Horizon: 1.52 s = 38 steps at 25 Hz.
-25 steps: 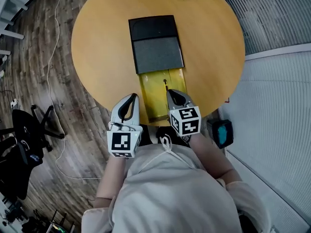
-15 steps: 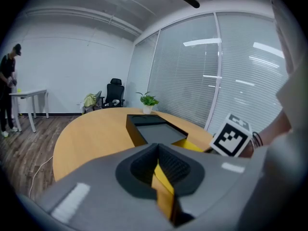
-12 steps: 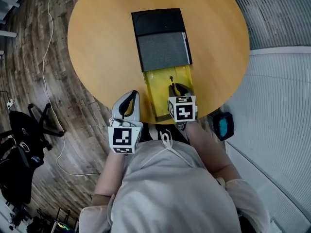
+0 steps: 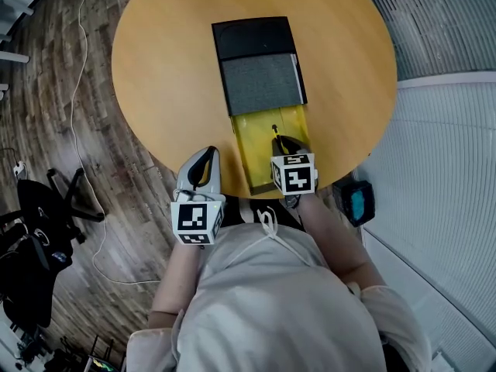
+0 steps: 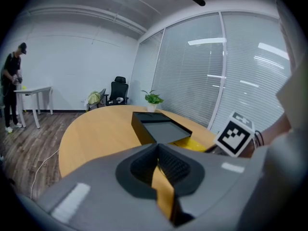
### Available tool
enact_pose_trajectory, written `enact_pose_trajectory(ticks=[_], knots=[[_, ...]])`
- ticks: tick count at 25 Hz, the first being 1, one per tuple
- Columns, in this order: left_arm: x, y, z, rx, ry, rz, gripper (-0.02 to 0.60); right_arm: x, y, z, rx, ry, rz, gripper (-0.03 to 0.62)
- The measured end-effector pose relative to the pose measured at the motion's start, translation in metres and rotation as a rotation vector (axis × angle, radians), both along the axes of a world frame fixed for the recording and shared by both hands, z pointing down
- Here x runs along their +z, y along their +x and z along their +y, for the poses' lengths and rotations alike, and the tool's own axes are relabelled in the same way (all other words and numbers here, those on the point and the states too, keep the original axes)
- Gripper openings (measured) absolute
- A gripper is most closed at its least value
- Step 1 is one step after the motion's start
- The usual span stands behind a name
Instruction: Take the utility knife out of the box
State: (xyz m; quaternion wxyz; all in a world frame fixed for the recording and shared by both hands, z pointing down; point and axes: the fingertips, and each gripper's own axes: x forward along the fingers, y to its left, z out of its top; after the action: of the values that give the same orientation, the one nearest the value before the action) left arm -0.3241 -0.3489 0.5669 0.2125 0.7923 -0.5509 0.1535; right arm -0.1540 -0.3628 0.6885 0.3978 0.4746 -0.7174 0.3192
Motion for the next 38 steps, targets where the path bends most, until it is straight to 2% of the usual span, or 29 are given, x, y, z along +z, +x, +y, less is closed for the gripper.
enact_pose_trajectory(ticks=[10, 16, 26, 32, 38], knots=[[-0.032, 0.015, -0.004, -0.034, 0.060, 0.023, 0.005, -0.081, 0.003, -0.009, -0.013, 0.205, -0.142, 0.063], [-0.085, 0.022, -0.016, -0.059, 0.170, 0.058, 0.005, -0.147, -0.003, -0.017, -0.070, 0.339, -0.196, 0.063], [-0.168, 0.033, -0.030, -0.040, 0.354, 0.021, 0.006, -0.261, -0.012, -0.033, -0.125, 0.583, -0.305, 0.063], [-0.213, 0.039, -0.032, -0.030, 0.422, 0.014, 0.005, -0.313, -0.009, -0.036, -0.156, 0.736, -0.332, 0.063], [-0.236, 0.038, -0.032, -0.036, 0.469, 0.007, 0.006, -0.318, -0.007, -0.037, -0.150, 0.748, -0.358, 0.063]])
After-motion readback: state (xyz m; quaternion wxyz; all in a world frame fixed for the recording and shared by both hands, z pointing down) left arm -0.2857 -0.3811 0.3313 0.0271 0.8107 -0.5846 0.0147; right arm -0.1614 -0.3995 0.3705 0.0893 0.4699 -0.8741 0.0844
